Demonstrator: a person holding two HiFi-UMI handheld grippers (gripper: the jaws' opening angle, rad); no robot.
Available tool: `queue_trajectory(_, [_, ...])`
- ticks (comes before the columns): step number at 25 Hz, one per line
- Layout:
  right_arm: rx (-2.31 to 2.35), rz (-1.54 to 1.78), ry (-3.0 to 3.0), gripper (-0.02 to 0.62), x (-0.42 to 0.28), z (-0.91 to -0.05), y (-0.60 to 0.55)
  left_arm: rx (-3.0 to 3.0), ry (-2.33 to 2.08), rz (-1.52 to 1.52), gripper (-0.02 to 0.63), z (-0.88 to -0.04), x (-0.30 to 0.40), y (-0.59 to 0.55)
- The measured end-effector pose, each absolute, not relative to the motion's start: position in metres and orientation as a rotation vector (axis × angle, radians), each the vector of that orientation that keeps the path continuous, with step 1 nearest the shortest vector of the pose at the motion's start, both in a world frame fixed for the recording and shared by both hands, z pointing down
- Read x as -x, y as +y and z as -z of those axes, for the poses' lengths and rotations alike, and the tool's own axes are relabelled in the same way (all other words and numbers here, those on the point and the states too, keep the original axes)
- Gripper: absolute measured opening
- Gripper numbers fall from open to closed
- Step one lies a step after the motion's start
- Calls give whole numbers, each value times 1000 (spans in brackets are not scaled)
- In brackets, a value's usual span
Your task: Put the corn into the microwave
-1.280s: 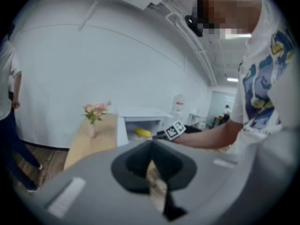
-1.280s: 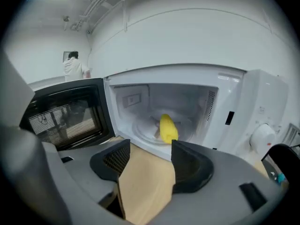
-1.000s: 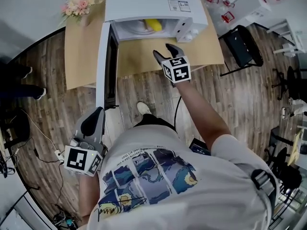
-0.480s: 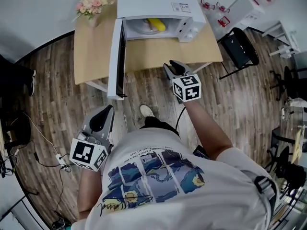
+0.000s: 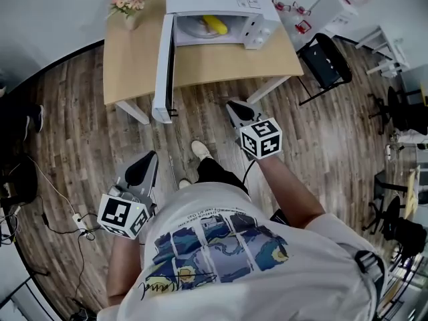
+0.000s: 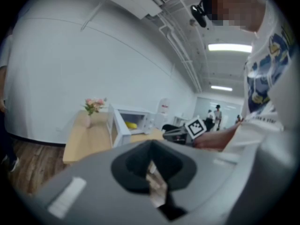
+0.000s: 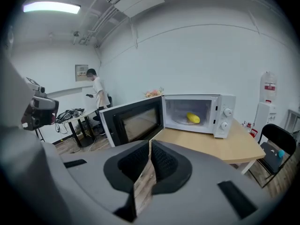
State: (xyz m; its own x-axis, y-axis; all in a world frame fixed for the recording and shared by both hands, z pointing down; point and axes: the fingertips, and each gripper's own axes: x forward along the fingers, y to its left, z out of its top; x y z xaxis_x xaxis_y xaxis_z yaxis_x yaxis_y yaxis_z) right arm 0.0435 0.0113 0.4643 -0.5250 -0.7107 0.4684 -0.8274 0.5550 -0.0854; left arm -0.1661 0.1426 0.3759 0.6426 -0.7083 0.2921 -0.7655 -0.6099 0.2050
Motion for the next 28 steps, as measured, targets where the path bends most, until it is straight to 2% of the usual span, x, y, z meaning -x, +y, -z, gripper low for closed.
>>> queue_trajectory(10, [-1165,-413,-2453,15,-15,-445,80,-2579,-1156,-224,9,-380,172,177])
queue_trajectory(28, [-1128,-385,-2487,11,8,-430,106,-2561,-1197,-204,9,-387,191,206])
